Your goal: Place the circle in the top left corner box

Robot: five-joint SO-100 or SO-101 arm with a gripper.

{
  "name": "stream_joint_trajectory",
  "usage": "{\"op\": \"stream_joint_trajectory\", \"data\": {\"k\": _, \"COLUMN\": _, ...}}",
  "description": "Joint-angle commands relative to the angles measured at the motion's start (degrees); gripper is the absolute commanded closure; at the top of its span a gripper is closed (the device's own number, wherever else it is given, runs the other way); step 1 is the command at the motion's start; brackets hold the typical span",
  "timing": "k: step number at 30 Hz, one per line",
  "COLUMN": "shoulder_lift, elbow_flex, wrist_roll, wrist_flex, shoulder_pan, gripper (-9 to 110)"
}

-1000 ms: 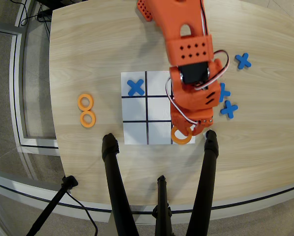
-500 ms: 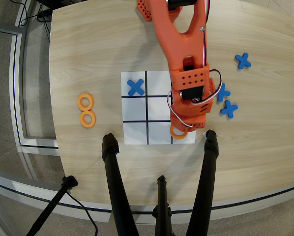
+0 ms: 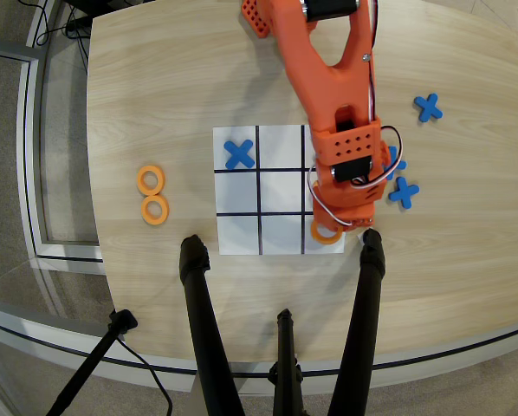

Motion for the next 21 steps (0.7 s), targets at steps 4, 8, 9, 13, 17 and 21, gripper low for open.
{"op": "stream_joint_trajectory", "data": {"k": 4, "shoulder_lift": -0.2, "elbow_flex": -3.4, "wrist_roll": 0.6, "wrist_flex": 1.0, "shoulder_pan": -0.2, "gripper": 102}}
{"op": "stream_joint_trajectory", "data": {"k": 8, "shoulder_lift": -0.8, "elbow_flex": -4.9, "wrist_roll": 0.6, "wrist_flex": 1.4, "shoulder_pan": 0.4, "gripper": 102}}
{"op": "stream_joint_trajectory", "data": {"k": 9, "shoulder_lift": -1.0, "elbow_flex": -5.4, "wrist_roll": 0.6, "wrist_flex": 1.6, "shoulder_pan": 0.6, "gripper": 102}}
{"op": "stream_joint_trajectory", "data": {"k": 13, "shoulder_lift": -1.1, "elbow_flex": -5.8, "wrist_roll": 0.4, "wrist_flex": 1.6, "shoulder_pan": 1.1, "gripper": 102}}
{"op": "stream_joint_trajectory", "data": {"k": 17, "shoulder_lift": -1.1, "elbow_flex": -5.5, "wrist_roll": 0.3, "wrist_flex": 1.8, "shoulder_pan": 1.1, "gripper": 102}}
{"op": "stream_joint_trajectory", "data": {"k": 21, "shoulder_lift": -0.8, "elbow_flex": -5.0, "wrist_roll": 0.2, "wrist_flex": 2.0, "shoulder_pan": 1.1, "gripper": 102}}
